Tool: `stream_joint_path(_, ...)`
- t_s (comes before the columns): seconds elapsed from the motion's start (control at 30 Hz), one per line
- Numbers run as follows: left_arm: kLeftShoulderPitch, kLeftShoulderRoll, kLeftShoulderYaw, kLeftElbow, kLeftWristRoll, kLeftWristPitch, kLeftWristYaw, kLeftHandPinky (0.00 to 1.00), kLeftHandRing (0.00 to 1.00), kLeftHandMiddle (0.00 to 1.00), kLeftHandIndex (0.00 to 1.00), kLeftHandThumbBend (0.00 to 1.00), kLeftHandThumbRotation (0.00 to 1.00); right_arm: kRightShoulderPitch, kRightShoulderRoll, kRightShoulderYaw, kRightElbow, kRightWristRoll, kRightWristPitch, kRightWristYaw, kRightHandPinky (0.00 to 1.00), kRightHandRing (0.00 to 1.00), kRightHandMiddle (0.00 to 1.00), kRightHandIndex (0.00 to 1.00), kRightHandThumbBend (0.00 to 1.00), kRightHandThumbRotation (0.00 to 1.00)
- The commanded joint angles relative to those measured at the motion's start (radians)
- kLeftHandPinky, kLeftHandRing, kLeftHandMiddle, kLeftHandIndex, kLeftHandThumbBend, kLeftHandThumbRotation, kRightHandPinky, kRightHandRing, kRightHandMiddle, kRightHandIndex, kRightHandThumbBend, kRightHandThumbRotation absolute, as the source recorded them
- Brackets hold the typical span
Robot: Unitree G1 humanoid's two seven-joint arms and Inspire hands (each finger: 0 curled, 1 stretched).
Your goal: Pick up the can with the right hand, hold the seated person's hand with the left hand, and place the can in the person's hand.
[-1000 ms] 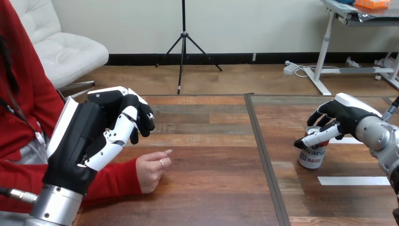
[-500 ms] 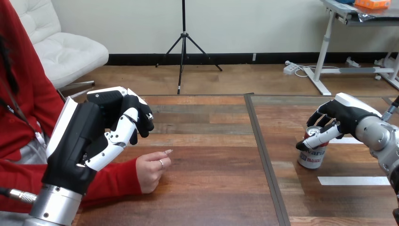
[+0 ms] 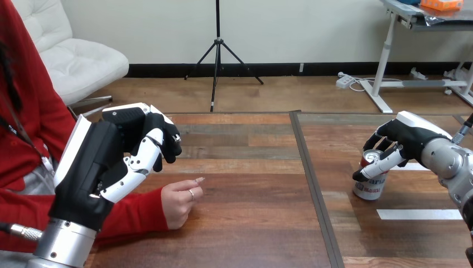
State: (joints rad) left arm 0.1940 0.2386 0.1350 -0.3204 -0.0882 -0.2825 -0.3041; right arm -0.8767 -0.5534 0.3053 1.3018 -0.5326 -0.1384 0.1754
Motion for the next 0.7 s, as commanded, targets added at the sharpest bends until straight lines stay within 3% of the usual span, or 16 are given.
stream_joint_path(0.0, -0.057, 0.024, 0.008, -0.036, -0.015, 0.001, -0.002, 0.2, 0.34, 0.38, 0.36, 0.0, 0.39, -0.049, -0.03, 0.012, -0.034, -0.009, -0.002, 0.0, 0.58, 0.62, 0.66, 0.65, 1.0, 0.2)
stream_joint_path(0.67, -0.057, 0.027, 0.008, -0.044, -0.007, 0.008, 0.003, 0.19, 0.34, 0.38, 0.36, 0.0, 0.38, -0.048, -0.028, 0.019, -0.029, -0.018, 0.013, 0.011, 0.57, 0.62, 0.65, 0.65, 1.0, 0.2)
